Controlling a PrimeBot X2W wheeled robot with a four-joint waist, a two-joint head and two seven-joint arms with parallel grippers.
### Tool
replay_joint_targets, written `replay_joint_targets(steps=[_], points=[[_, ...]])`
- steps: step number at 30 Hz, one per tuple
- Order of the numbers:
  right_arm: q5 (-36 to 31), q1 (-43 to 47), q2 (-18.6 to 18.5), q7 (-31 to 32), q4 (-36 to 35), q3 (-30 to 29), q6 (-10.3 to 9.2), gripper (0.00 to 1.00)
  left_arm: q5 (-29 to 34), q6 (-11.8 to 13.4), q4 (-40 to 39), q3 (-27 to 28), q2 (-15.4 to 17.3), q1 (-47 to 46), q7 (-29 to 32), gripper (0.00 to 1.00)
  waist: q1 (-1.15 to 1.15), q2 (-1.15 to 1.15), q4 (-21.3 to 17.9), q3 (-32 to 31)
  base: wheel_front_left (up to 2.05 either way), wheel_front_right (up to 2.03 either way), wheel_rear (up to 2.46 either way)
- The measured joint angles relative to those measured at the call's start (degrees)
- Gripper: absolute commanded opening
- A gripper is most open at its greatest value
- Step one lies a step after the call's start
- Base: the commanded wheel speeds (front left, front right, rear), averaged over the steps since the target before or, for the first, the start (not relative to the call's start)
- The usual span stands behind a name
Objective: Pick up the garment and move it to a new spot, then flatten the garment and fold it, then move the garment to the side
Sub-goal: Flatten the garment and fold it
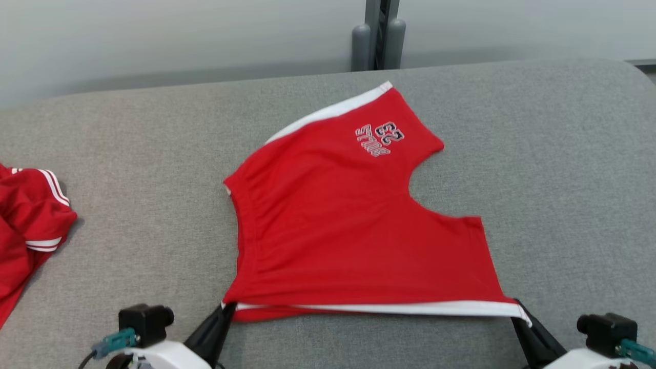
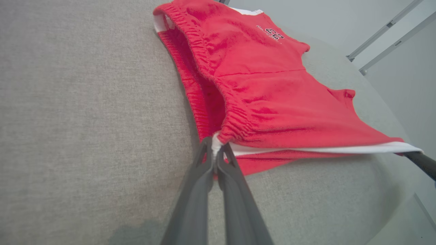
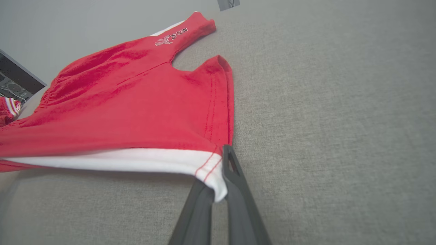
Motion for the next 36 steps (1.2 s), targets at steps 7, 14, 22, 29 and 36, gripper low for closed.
replay_joint_targets(steps=[7, 14, 22, 29, 36], points=[[-5.7, 8.1, 2.3, 10.7, -14.4, -5.6, -0.07, 0.00, -0.8, 5.5, -10.4, 0.2, 3.7, 5.7, 2.3, 0.00, 0.00, 0.00, 0.8, -1.6, 0.00, 0.00, 0.00], [-8.1, 8.0, 4.2, 15.3, -21.9, -9.4, -0.08, 0.00, -0.2, 7.2, -14.9, 1.2, 4.8, 4.6, 2.8, 0.00, 0.00, 0.00, 1.3, -0.4, 0.00, 0.00, 0.00], [-7.6, -18.0, 1.0, 15.0, -12.2, -10.0, -0.01, 0.00, -1.0, 1.1, -7.0, 3.9, 0.0, -10.8, 3.8, 0.00, 0.00, 0.00, 2.8, 6.8, 0.00, 0.00, 0.00], [-5.4, -35.8, -3.4, 12.8, 1.9, -5.0, -0.04, 0.00, -0.6, -3.1, 2.6, 4.0, -5.7, -21.5, 2.8, 0.00, 0.00, 0.00, 6.3, 12.8, 0.00, 0.00, 0.00], [-1.6, -53.5, -9.0, 10.7, 19.6, 5.9, -0.09, 0.00, 0.2, -7.9, 14.1, 2.3, -12.8, -30.9, 1.7, 0.00, 0.00, 0.00, 13.0, 19.3, 0.00, 0.00, 0.00]])
